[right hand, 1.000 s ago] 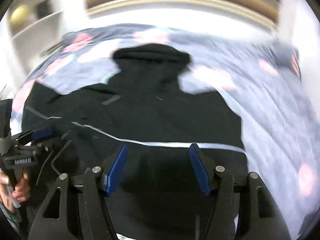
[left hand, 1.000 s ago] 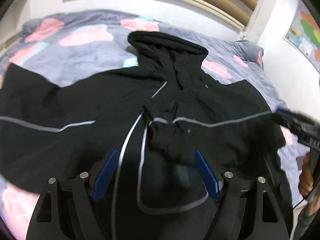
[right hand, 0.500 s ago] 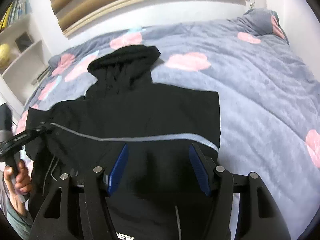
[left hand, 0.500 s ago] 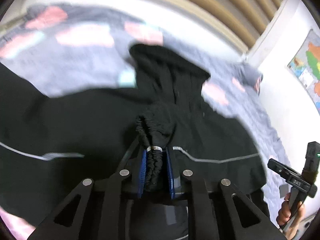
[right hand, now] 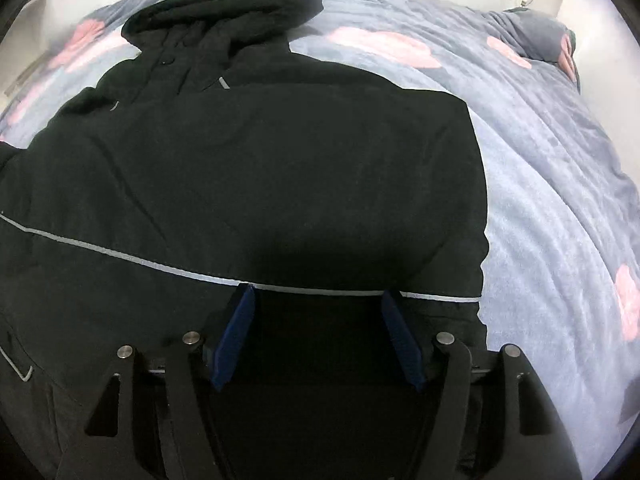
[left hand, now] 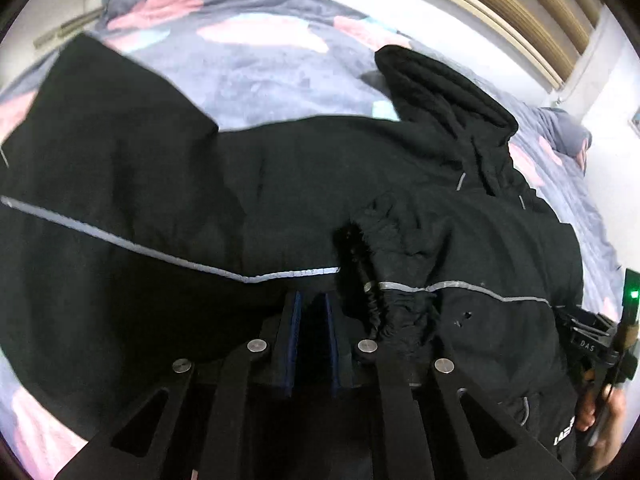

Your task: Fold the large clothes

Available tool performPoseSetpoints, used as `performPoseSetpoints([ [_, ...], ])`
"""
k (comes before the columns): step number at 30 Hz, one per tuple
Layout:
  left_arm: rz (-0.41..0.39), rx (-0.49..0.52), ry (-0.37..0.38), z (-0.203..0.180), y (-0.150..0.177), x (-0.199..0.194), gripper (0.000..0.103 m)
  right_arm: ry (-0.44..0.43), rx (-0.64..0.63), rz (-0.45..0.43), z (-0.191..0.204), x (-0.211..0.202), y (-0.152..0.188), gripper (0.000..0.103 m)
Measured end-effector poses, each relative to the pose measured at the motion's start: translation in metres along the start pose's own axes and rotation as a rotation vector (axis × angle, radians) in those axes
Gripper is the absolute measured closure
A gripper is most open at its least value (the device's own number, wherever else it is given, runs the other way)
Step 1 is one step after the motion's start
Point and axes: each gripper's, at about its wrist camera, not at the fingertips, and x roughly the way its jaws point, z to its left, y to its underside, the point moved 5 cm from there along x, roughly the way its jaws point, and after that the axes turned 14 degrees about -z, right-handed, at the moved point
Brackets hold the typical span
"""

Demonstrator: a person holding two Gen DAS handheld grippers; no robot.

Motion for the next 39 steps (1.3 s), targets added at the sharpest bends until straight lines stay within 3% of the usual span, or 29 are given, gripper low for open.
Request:
performPoseSetpoints([
  [3, -0.059, -0.006, 0.013, -0.005, -0.015, -0.019, 0.088, -0.021, 0.042, 0.011, -0.004, -0.010, -0.004, 0.034],
  [5, -0.113, 0.016, 0.048, -0.021, -0.030, -0.039, 0.084, -0.081, 0.083, -0.018, 0.003, -0.031, -0.008, 0.034],
  [7, -0.146, 0.061, 0.094, -0.045, -0.035, -0.054, 0.067, -0.162, 0.092, -0.065, 0.021, -0.058, -0.013, 0.034],
  [9, -0.143, 0.089, 0.139, -0.068, -0.034, -0.054, 0.049, -0.191, 0.065, -0.091, 0.039, -0.074, -0.015, 0.034],
  [12, -0.069, 0.096, 0.190, -0.085, -0.017, -0.034, 0.049, -0.212, 0.019, -0.092, 0.066, -0.076, -0.009, 0.034],
  [15, 0.081, 0.079, 0.144, -0.081, 0.018, 0.011, 0.050, -0.210, 0.016, -0.019, 0.077, -0.050, 0.013, 0.034],
  [16, 0.096, 0.084, 0.130, -0.079, 0.027, 0.017, 0.051, -0.213, 0.026, -0.018, 0.077, -0.042, 0.020, 0.034],
  [21, 0.059, 0.188, 0.067, -0.091, 0.033, 0.018, 0.050, -0.186, 0.015, -0.118, 0.079, -0.040, 0.031, 0.032],
  [27, -0.017, 0.127, 0.125, -0.080, 0.025, -0.022, 0.050, -0.188, 0.009, -0.141, 0.080, -0.038, 0.032, 0.031],
  [31, -0.138, 0.124, 0.132, -0.056, -0.001, -0.082, 0.050, -0.170, 0.031, -0.095, 0.079, -0.044, 0.026, 0.030],
  [33, -0.183, 0.110, 0.097, -0.027, -0.015, -0.109, 0.050, -0.221, 0.099, -0.072, 0.081, -0.060, 0.025, 0.030],
  [36, -0.233, 0.050, -0.005, 0.040, -0.030, -0.136, 0.049, -0.291, 0.156, -0.087, 0.091, -0.078, 0.024, 0.030],
  [39, -0.261, -0.054, -0.144, 0.126, -0.039, -0.147, 0.049, -0.267, 0.086, -0.130, 0.106, -0.072, 0.031, 0.021],
])
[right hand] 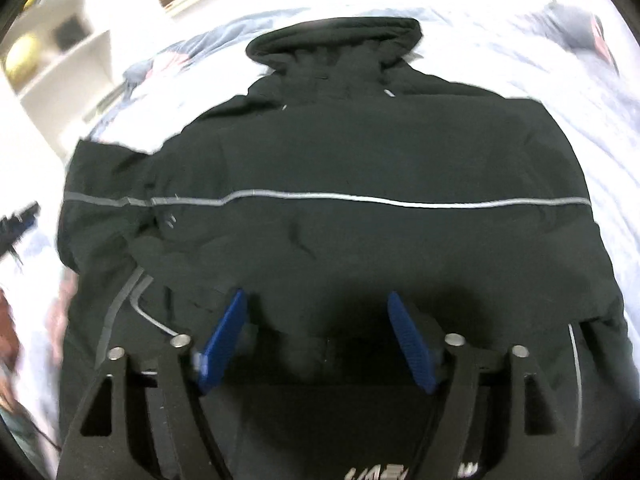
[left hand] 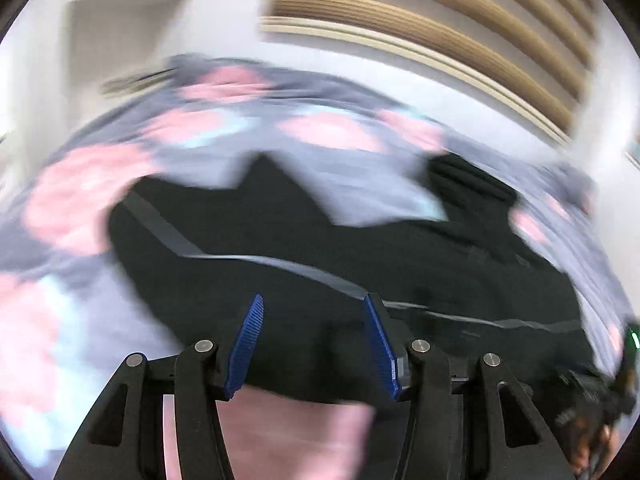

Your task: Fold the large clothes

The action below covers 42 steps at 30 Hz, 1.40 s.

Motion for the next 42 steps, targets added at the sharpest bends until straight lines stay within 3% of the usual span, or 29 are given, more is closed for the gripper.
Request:
performPoseSetpoints([
  [4, -0.017, -0.149, -0.157, 0.109, 0.005, 0.011, 0.049, -0.031, -0.041, -0.083, 0.001, 0.011, 0.019, 0.010],
  [7, -0.004, -0.231, -0.182, 0.155, 0.020, 0.029, 0.049, -0.018, -0.073, -0.097, 0.006, 0.014, 0.020, 0.009],
  [13, -0.006, -0.471, -0.108, 0.211, 0.023, 0.082, 0.040, -0.036, -0.081, -0.116, 0.004, 0.019, 0.026, 0.005],
  [17, 0.027, -0.570, -0.059, 0.220, 0.024, 0.118, 0.039, -0.048, -0.076, -0.124, 0.004, 0.020, 0.028, 0.004],
  [24, 0.016, -0.562, -0.075, 0.223, 0.013, 0.158, 0.036, -0.054, -0.075, -0.132, 0.005, 0.022, 0.031, 0.002],
  [27, 0.014, -0.518, -0.063, 0.212, 0.006, 0.168, 0.073, -0.056, -0.088, -0.126, 0.008, 0.024, 0.032, 0.000],
  [30, -0.024, -0.470, -0.090, 0.204, -0.001, 0.154, 0.084, -0.050, -0.093, -0.126, 0.009, 0.025, 0.032, 0.000],
  [34, -0.143, -0.448, -0.243, 0.203, -0.011, 0.095, 0.085, -0.048, -0.095, -0.126, 0.009, 0.024, 0.032, 0.000],
  [36, -0.178, -0.419, -0.399, 0.212, -0.014, 0.064, 0.085, -0.049, -0.094, -0.125, 0.009, 0.024, 0.031, 0.000],
  [37, -0.166, -0.412, -0.434, 0.215, -0.013, 0.061, 0.085, -0.049, -0.095, -0.125, 0.009, 0.024, 0.031, 0.000],
  [40, 0.023, -0.369, -0.545, 0.222, 0.008, 0.083, 0.085, -0.048, -0.094, -0.125, 0.009, 0.024, 0.031, 0.000],
  [42, 0.055, -0.322, -0.569, 0.215, 0.015, 0.088, 0.085, -0.048, -0.094, -0.125, 0.009, 0.025, 0.031, 0.000],
])
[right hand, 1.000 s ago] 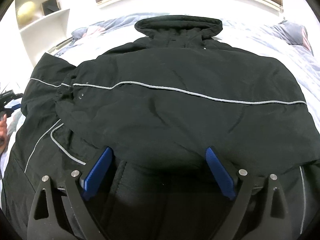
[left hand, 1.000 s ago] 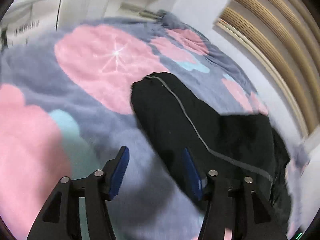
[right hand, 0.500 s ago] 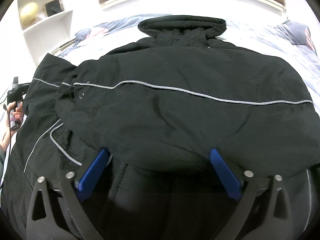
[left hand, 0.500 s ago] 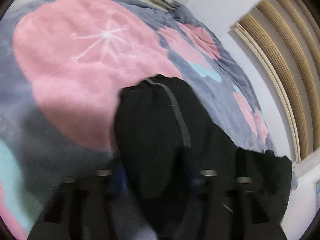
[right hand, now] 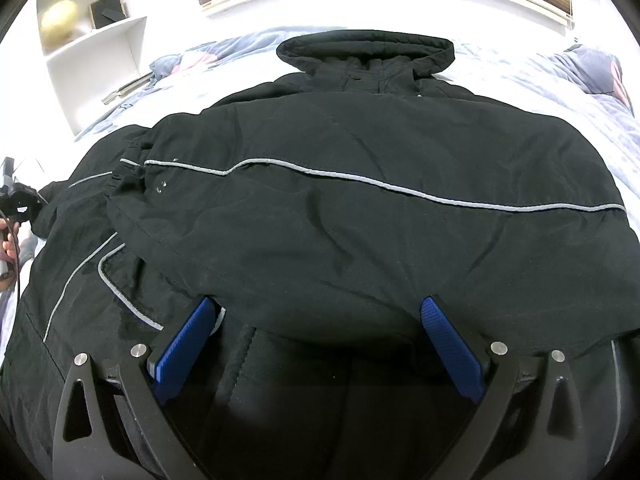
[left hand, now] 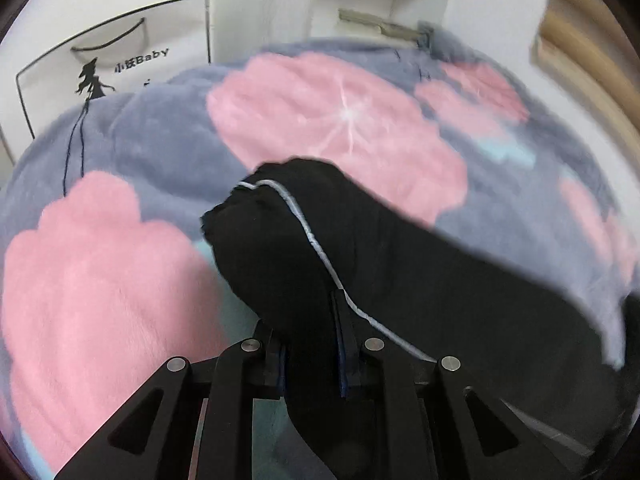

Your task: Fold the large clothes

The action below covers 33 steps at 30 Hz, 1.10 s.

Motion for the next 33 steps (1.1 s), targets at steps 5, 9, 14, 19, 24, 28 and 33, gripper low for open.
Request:
performPoseSetpoints([
  [5, -0.154, 0.030, 0.195, -0.027, -0.012, -0.071, 0.087, 0.001, -0.002, 0.006, 0.001, 0.001, 0.000, 0.000],
  [9, -0.212, 0.067, 0.361, -0.062, -0.018, -0.131, 0.087, 0.008, -0.005, 0.011, 0.002, 0.000, 0.000, 0.000],
  [14, -0.231, 0.114, 0.609, -0.121, -0.003, -0.215, 0.087, 0.003, 0.011, 0.022, 0.004, -0.015, -0.005, 0.000],
  [19, -0.233, 0.223, 0.767, -0.184, 0.027, -0.276, 0.087, -0.062, 0.078, -0.017, -0.002, -0.059, -0.017, 0.000],
  [24, -0.210, 0.327, 0.908, -0.249, 0.063, -0.325, 0.087, -0.102, 0.109, -0.101, -0.018, -0.114, -0.031, 0.000],
  [28, -0.165, 0.389, 0.992, -0.298, 0.102, -0.351, 0.087, -0.086, 0.160, -0.156, -0.042, -0.149, -0.036, 0.000],
  [33, -0.062, 0.463, 1.066, -0.360, 0.176, -0.368, 0.087, -0.018, 0.240, -0.193, -0.076, -0.176, -0.026, 0.000],
])
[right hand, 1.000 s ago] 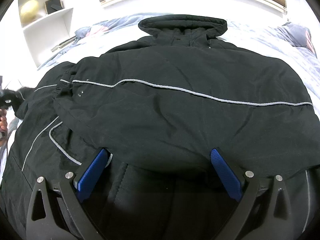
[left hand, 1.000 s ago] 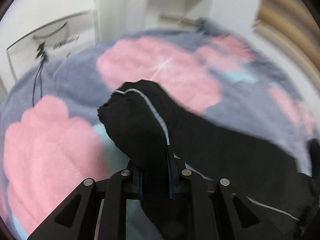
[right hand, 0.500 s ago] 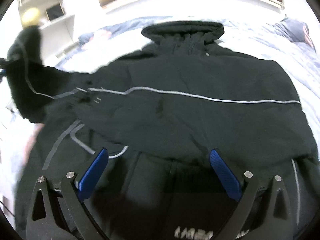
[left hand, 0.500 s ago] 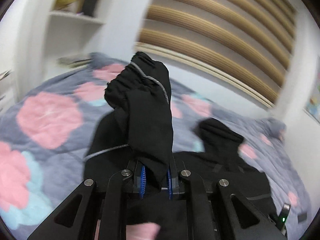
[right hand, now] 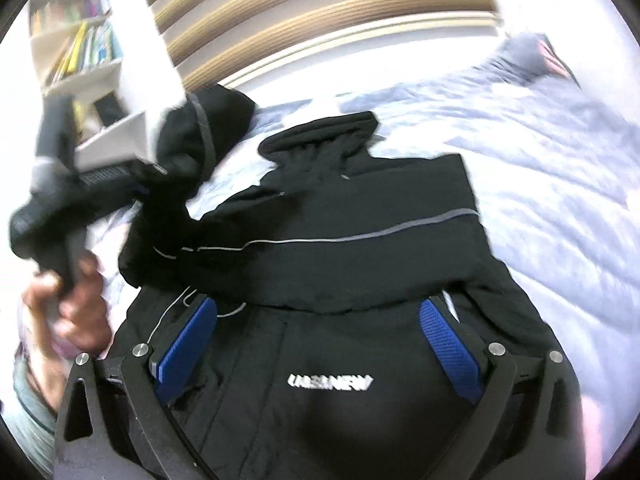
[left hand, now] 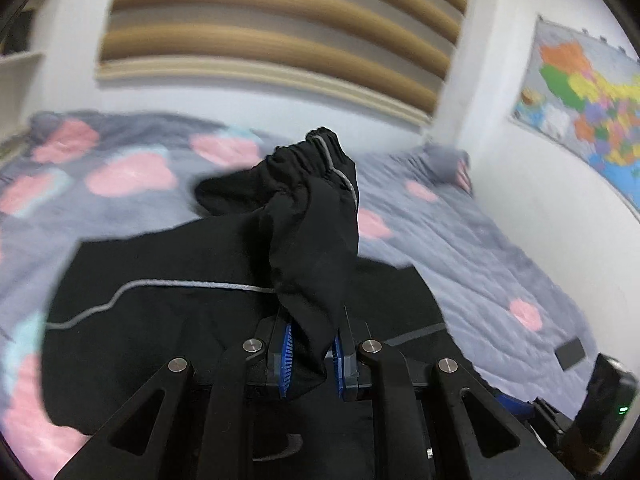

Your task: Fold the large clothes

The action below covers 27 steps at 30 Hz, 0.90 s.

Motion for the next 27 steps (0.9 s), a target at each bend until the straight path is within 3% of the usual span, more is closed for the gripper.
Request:
performPoseSetpoints([
  [7, 0.207, 0.023, 0.039, -0.041, 0.095, 0.076, 0.084, 0.098, 0.068, 0.040, -0.041, -0.006, 0.004, 0.000],
  [11, 0.295, -0.064, 0.095, -0.030, 0.123, 0.088, 0.076, 0.120, 0.084, 0.061, -0.051, -0.006, 0.005, 0.000],
  [13, 0.314, -0.136, 0.162, -0.028, 0.119, 0.081, 0.050, 0.120, 0.079, 0.074, -0.049, -0.002, 0.004, 0.000],
  [16, 0.294, -0.218, 0.258, -0.025, 0.106, 0.059, 0.031, 0.089, 0.088, 0.100, -0.040, 0.009, -0.003, 0.000],
  [19, 0.244, -0.212, 0.279, -0.016, 0.090, 0.027, 0.028, 0.072, 0.104, 0.159, -0.029, 0.028, -0.009, 0.000],
  [27, 0.131, -0.246, 0.174, 0.056, 0.069, -0.049, 0.027, 0.123, 0.101, 0.220, -0.020, 0.097, -0.022, 0.000],
])
